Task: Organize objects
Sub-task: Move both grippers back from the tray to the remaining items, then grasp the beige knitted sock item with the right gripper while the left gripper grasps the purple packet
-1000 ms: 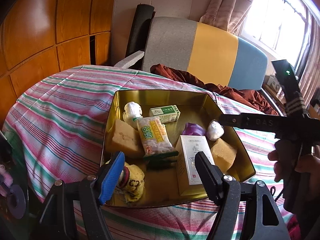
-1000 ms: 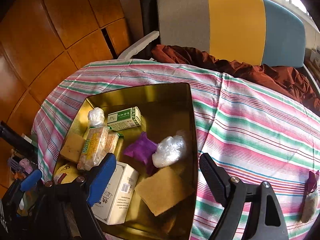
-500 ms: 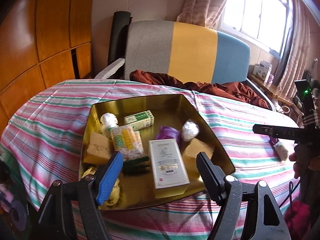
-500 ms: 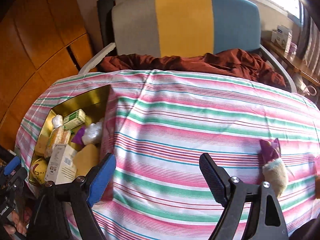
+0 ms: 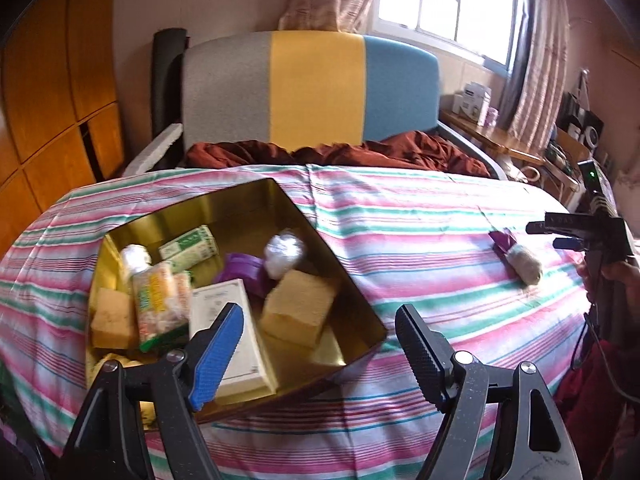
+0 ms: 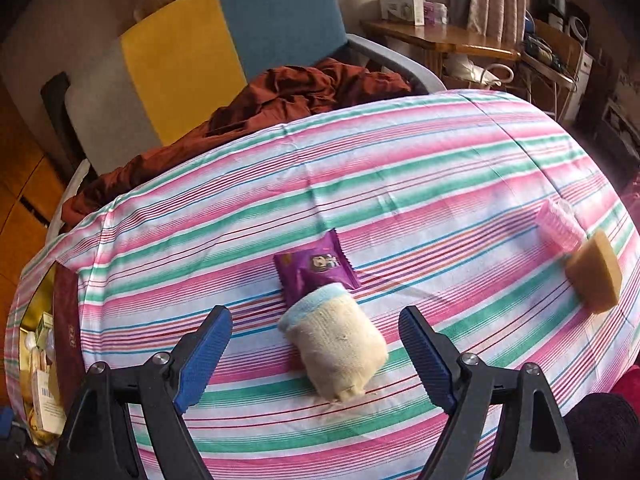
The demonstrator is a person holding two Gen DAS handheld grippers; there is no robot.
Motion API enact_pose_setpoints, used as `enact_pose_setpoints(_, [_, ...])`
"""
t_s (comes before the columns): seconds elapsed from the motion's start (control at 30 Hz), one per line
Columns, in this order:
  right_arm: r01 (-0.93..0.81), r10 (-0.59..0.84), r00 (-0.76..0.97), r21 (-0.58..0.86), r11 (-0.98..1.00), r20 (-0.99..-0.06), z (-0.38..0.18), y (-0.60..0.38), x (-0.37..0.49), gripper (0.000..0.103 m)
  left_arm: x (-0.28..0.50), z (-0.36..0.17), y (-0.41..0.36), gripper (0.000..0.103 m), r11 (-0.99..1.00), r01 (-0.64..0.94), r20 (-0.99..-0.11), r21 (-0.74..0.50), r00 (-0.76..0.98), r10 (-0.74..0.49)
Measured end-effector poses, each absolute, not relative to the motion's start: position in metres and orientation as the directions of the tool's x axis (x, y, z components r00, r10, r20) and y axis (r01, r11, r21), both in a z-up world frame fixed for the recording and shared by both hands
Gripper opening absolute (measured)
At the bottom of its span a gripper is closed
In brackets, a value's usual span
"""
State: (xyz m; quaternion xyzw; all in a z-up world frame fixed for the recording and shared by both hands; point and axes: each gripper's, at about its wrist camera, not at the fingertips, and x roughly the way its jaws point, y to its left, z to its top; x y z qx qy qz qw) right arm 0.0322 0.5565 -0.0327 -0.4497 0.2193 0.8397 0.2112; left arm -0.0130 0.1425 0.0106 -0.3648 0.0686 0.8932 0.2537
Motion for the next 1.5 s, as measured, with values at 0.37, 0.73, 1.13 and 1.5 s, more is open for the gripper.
enact_pose_setpoints(0.37, [-0.523, 0.181, -0.326, 0.018, -0.852, -0.928, -0.078, 0.554, 0.006, 0.084, -0.004, 0.002, 0.190, 0.079, -0.801, -0.596, -0.711, -0.047, -0.544, 0.446])
enact_pose_setpoints(0.73, [-0.675, 0.232, -0.394, 0.108, -0.730, -0.889, -0.053, 0.581, 0.050, 0.049, -0.007, -0.004, 0.239, 0.079, -0.745, -0.666, -0.731, -0.034, -0.491, 0.473])
enact_pose_setpoints(1.13, [-0.768, 0.145, -0.359, 0.204, -0.607, -0.922, -0.070, 0.607, 0.063, 0.053, -0.039, -0.017, 0.342, 0.079, -0.641, -0.761, -0.773, -0.101, -0.346, 0.532])
enact_pose_setpoints(1.5, [-0.793, 0.064, -0.521, 0.455, -0.405, -0.851, -0.067, 0.635, 0.100, 0.078, -0.055, -0.025, 0.457, 0.076, -0.486, -0.871, -0.777, -0.078, -0.252, 0.577])
